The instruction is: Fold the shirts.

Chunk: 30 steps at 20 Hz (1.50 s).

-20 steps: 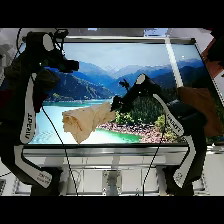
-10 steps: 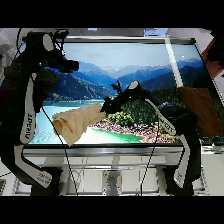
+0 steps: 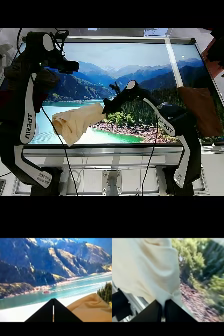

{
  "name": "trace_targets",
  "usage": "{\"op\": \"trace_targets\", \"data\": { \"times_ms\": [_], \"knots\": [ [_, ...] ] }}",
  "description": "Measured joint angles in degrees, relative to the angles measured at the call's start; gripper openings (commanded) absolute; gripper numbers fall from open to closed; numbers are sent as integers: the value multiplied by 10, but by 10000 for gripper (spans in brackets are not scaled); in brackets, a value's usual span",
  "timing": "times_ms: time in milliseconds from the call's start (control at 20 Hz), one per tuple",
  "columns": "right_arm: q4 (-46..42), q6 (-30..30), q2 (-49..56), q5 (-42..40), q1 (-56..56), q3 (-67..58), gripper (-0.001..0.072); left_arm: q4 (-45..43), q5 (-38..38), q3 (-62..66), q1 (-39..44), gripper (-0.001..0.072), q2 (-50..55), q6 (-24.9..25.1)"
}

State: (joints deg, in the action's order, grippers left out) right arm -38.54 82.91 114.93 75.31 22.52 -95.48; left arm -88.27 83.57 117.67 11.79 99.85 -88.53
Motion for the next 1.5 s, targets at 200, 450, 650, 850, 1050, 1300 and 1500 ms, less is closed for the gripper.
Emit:
{"op": "trace_targets", "data": {
  "times_ms": [200,450,650,850,1050,1300,1500],
  "knots": [
    [-101,28,-74,57,-79,-23,28,0,0,0,0,12,0,0],
    [-219,73,-206,137,-267,-31,28,2,2,0,0,12,0,0],
    [-282,95,-293,195,-446,-32,29,20,3,0,0,12,0,0],
    [-351,113,-334,259,-606,-30,29,48,4,0,0,13,0,0],
    [-426,124,-347,285,-699,0,33,83,5,0,0,13,0,0],
    [-511,100,-350,289,-730,85,413,122,4,0,0,13,0,0],
    [-504,89,-351,287,-734,111,409,134,3,0,0,13,0,0]
  ]
}}
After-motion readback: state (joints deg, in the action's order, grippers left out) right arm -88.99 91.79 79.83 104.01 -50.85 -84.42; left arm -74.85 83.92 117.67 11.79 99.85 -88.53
